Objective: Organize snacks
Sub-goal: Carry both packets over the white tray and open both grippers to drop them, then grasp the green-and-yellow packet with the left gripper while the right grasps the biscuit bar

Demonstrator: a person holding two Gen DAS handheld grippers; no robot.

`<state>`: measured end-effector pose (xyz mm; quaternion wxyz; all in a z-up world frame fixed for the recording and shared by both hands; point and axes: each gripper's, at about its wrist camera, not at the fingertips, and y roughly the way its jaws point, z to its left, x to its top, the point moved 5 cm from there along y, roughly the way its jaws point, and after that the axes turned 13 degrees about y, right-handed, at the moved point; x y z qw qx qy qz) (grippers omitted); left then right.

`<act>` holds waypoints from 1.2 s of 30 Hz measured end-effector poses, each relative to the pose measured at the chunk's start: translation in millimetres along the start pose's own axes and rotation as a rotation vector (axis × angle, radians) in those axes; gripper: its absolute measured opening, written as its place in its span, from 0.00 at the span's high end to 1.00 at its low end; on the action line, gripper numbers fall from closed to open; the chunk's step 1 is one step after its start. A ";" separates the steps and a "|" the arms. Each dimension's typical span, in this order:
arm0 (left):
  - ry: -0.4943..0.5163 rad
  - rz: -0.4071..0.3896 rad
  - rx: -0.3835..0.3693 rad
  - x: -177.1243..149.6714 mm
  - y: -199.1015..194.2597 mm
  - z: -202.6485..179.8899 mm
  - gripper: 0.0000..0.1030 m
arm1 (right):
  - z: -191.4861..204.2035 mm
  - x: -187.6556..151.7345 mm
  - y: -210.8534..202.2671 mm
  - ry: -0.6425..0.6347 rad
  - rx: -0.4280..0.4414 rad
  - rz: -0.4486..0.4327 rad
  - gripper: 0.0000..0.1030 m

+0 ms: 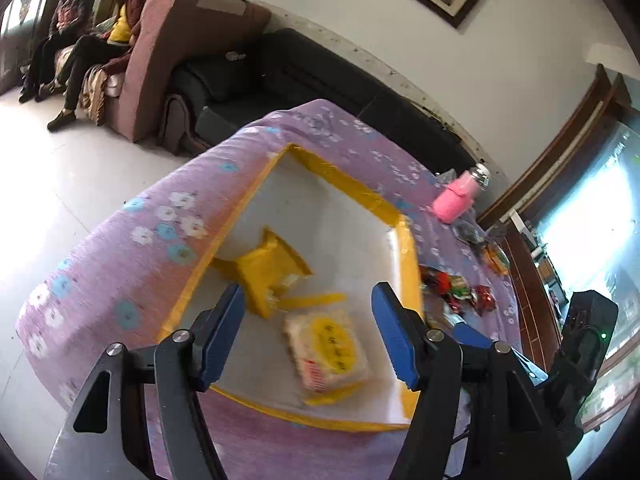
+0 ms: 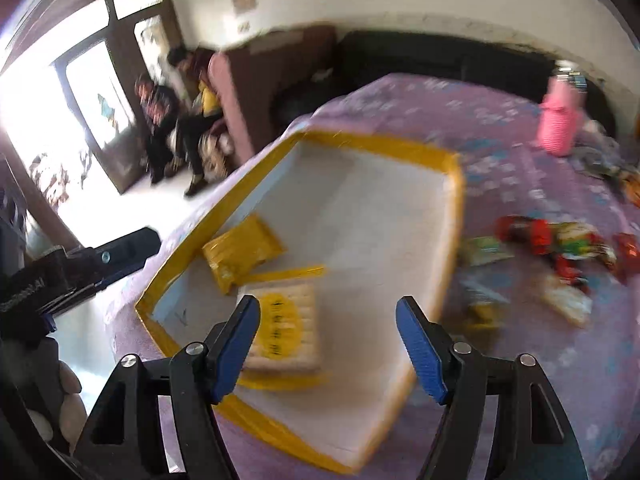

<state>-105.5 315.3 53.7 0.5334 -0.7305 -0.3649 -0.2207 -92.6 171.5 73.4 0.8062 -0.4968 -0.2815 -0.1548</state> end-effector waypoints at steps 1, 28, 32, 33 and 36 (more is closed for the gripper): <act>0.005 -0.003 -0.006 -0.5 -1.5 -8.6 0.32 | -15.2 1.6 -10.3 0.020 -0.002 -0.017 0.24; 0.353 0.274 -0.147 -51.4 102.2 -196.0 0.30 | -242.0 49.0 29.3 0.201 -0.077 0.042 0.24; 0.367 0.273 -0.165 -50.4 107.9 -200.2 0.30 | -244.7 50.2 54.8 0.208 -0.052 0.096 0.22; 0.374 0.269 -0.169 -50.1 109.0 -201.6 0.30 | -243.0 49.0 55.1 0.199 -0.055 0.090 0.22; 0.390 0.261 -0.184 -48.8 112.8 -206.1 0.30 | -229.2 40.7 56.5 0.124 -0.075 0.093 0.22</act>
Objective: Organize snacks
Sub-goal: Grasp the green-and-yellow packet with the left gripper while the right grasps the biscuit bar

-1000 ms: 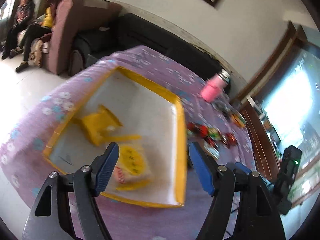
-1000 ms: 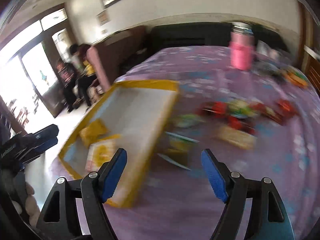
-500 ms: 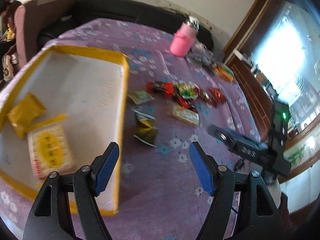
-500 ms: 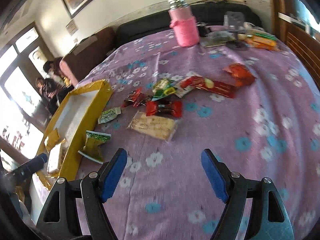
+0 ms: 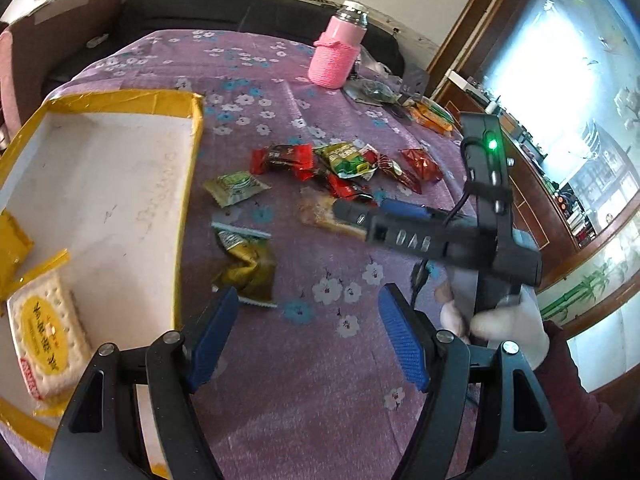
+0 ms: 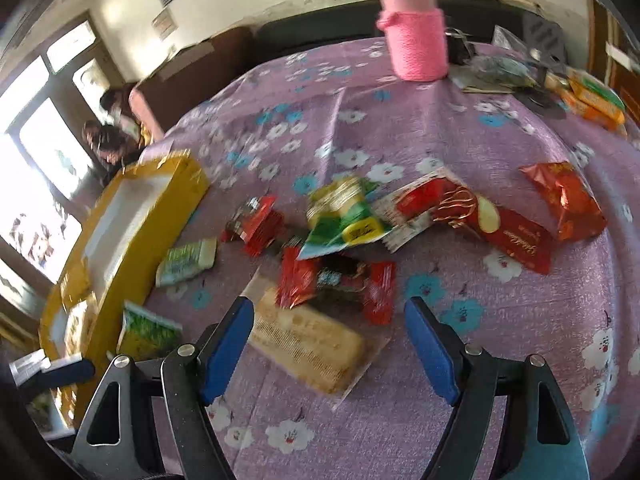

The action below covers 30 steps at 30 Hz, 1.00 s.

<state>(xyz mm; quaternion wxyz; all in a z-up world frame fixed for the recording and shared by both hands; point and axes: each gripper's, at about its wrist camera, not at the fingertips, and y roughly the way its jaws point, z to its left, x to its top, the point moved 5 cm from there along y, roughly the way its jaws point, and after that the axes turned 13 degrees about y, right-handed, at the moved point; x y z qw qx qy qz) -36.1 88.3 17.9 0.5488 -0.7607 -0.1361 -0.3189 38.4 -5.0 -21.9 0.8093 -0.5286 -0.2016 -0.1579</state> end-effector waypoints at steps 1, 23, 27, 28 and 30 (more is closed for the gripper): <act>0.009 -0.001 -0.003 1.0 1.2 -1.3 0.30 | 4.7 -3.3 0.8 -0.023 -0.006 0.003 0.22; 0.120 0.119 0.103 12.5 53.3 -4.1 0.35 | -13.6 -32.1 -28.6 0.027 -0.015 -0.017 0.79; 0.101 0.109 0.118 14.4 51.2 1.6 0.35 | -21.4 -29.8 -27.4 0.069 0.044 -0.010 0.69; 0.097 0.108 0.129 15.2 51.5 4.0 0.35 | -20.8 -29.4 -27.7 0.070 0.062 -0.009 0.64; 0.101 0.110 0.149 18.4 54.7 5.3 0.35 | -18.9 -29.6 -28.2 0.067 0.076 -0.011 0.57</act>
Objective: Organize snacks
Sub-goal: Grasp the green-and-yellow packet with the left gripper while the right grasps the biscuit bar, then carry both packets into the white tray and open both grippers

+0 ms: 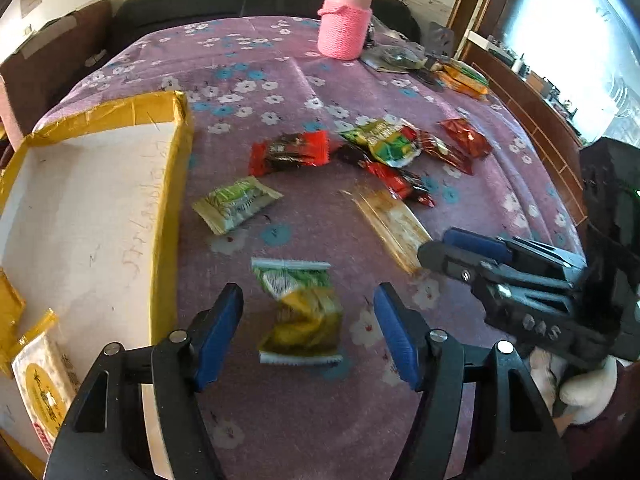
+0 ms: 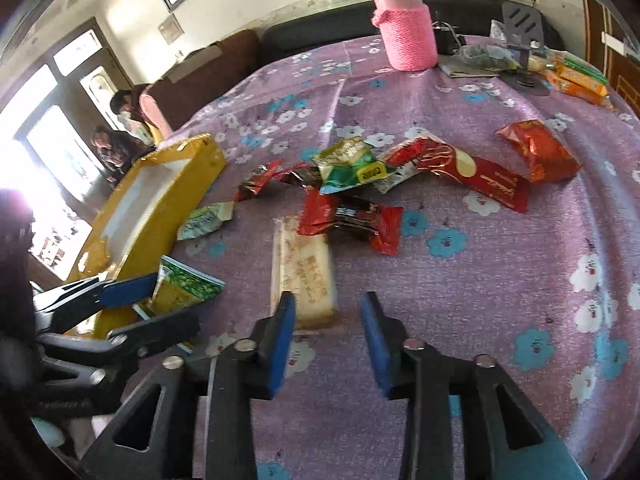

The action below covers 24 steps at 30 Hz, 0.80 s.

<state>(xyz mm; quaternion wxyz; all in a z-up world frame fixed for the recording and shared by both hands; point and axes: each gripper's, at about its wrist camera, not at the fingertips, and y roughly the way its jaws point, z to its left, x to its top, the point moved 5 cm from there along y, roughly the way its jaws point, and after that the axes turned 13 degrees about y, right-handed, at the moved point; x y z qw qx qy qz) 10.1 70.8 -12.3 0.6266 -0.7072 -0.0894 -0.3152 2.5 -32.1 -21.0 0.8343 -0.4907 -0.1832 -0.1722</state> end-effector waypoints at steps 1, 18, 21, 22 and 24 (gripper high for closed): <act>0.008 0.001 0.004 1.8 2.4 -1.1 0.35 | 1.2 -0.7 0.6 -0.002 0.004 -0.002 0.55; 0.062 -0.010 0.086 -5.7 14.8 -10.2 0.65 | 9.4 -5.2 5.4 -0.094 -0.119 -0.061 0.37; 0.058 -0.017 0.083 -7.5 13.1 -12.0 0.65 | 8.8 -4.9 5.4 -0.096 -0.118 -0.062 0.36; 0.053 -0.020 0.079 -8.4 11.9 -11.9 0.65 | 8.5 -4.8 5.3 -0.095 -0.117 -0.062 0.36; 0.041 -0.026 0.071 -11.2 9.0 -11.3 0.65 | 7.9 -4.3 5.2 -0.095 -0.115 -0.063 0.36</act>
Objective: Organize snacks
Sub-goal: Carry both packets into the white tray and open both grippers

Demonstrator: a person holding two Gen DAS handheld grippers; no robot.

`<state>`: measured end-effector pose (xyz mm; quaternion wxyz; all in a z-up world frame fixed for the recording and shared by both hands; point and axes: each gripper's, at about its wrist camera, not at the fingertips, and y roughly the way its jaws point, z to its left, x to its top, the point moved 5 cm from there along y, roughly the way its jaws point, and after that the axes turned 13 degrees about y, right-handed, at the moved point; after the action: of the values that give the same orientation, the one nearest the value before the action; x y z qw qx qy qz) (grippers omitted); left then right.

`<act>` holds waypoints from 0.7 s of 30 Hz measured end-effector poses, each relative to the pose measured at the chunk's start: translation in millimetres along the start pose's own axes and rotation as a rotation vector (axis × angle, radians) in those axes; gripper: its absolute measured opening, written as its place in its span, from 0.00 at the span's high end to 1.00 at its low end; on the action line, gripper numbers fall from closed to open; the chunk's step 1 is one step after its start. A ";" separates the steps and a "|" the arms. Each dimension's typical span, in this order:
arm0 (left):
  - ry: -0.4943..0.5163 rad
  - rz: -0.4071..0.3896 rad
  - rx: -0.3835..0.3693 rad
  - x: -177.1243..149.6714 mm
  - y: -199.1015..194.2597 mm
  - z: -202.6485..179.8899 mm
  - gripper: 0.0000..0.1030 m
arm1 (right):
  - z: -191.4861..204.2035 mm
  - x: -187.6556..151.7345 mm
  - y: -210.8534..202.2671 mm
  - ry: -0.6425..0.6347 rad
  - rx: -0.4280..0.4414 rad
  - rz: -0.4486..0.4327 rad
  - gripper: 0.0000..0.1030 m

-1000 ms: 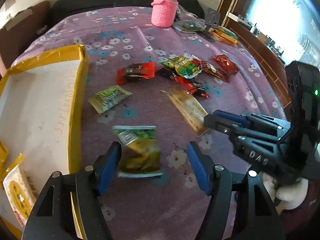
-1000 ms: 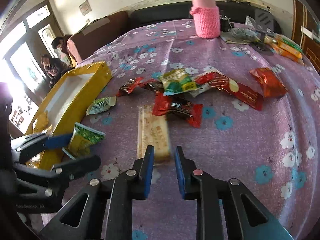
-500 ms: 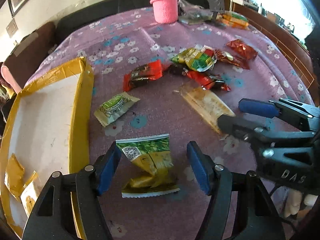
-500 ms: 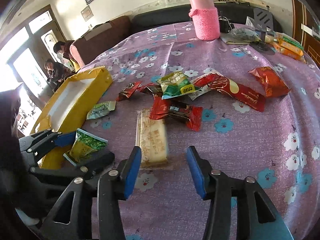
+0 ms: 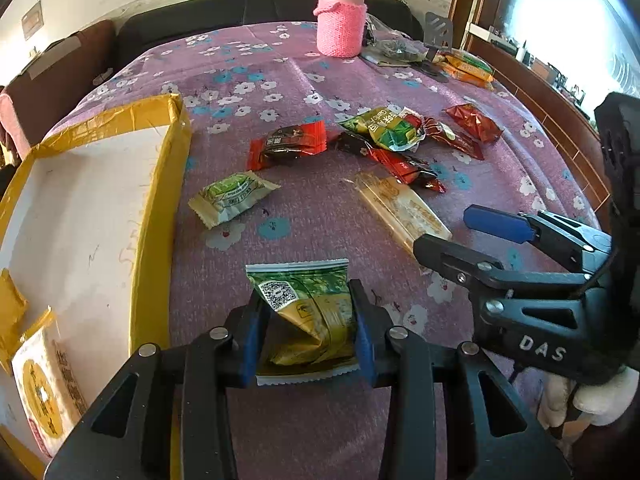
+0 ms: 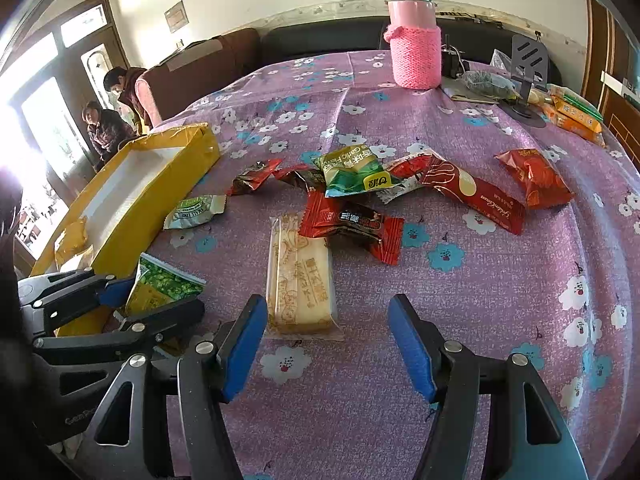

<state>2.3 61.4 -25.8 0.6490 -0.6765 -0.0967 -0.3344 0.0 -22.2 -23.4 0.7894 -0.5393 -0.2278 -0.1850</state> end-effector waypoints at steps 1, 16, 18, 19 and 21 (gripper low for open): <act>-0.007 -0.004 -0.004 -1.2 -2.1 0.7 0.65 | -0.3 0.1 0.1 0.000 0.001 0.000 0.36; -0.083 -0.119 -0.050 -17.1 -58.6 15.4 0.65 | 23.7 6.3 18.3 -0.113 -0.131 0.037 0.33; -0.096 -0.134 -0.045 -20.5 -66.7 21.3 0.65 | 25.7 8.8 22.1 -0.110 -0.128 0.059 0.34; -0.102 -0.140 -0.043 -21.9 -69.6 23.5 0.65 | 26.4 9.5 23.0 -0.110 -0.129 0.063 0.36; -0.118 -0.154 -0.036 -26.2 -76.7 29.8 0.65 | 27.9 10.4 23.8 -0.112 -0.126 0.069 0.40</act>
<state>-51.1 108.1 23.4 0.6025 -0.6970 -0.1804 -0.3446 17.0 11.7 -27.1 0.7456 -0.6050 -0.2408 -0.1414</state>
